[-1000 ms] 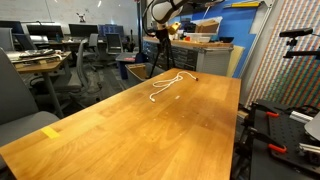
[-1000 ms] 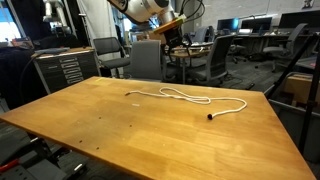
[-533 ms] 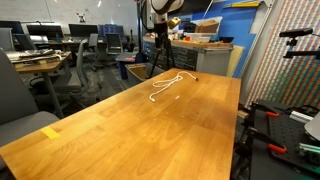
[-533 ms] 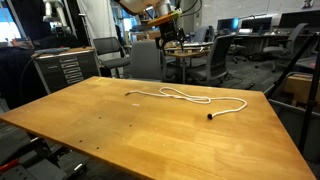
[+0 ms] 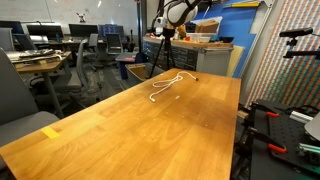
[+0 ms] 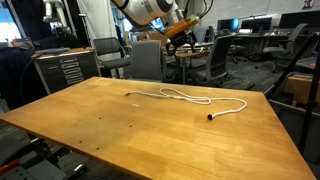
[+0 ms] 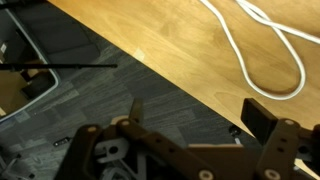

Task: Tie a knot using the rope

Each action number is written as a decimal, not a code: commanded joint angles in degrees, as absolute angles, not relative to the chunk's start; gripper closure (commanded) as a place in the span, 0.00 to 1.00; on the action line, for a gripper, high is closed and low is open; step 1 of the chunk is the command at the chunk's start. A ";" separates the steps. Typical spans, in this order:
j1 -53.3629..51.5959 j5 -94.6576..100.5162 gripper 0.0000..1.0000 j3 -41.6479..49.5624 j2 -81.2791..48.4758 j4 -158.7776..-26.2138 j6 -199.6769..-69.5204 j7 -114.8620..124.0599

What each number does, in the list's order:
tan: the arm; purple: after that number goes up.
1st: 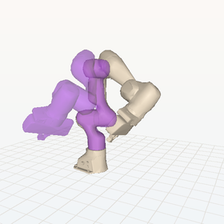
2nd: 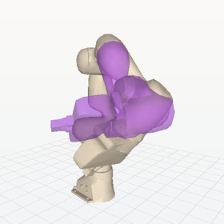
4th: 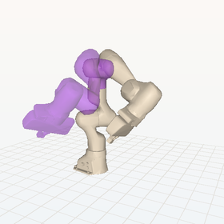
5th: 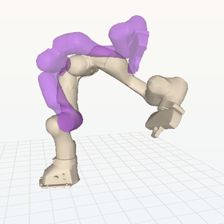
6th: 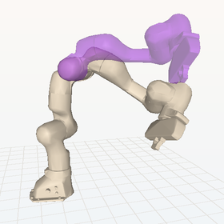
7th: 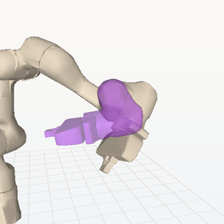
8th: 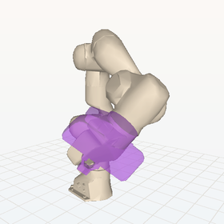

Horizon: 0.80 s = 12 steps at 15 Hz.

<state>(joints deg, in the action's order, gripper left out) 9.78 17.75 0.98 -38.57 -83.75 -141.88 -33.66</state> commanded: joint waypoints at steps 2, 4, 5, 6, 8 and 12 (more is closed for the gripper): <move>26.99 5.36 0.00 -12.37 -27.07 -97.96 -145.88 -53.41; 32.62 -2.08 0.00 -16.56 -25.80 -98.44 -140.13 -62.39; 31.09 -6.90 0.00 -14.10 -25.13 -98.29 -136.35 -66.83; 30.18 -8.16 0.00 -12.63 -25.20 -98.11 -132.24 -68.13; 26.17 -7.04 0.00 -7.59 -25.03 -100.36 -126.52 -66.55; 16.78 2.37 0.00 0.66 -24.37 -112.67 -130.46 -54.74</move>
<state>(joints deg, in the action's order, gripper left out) 22.92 -2.72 -4.27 -26.83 -103.14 -127.53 -61.43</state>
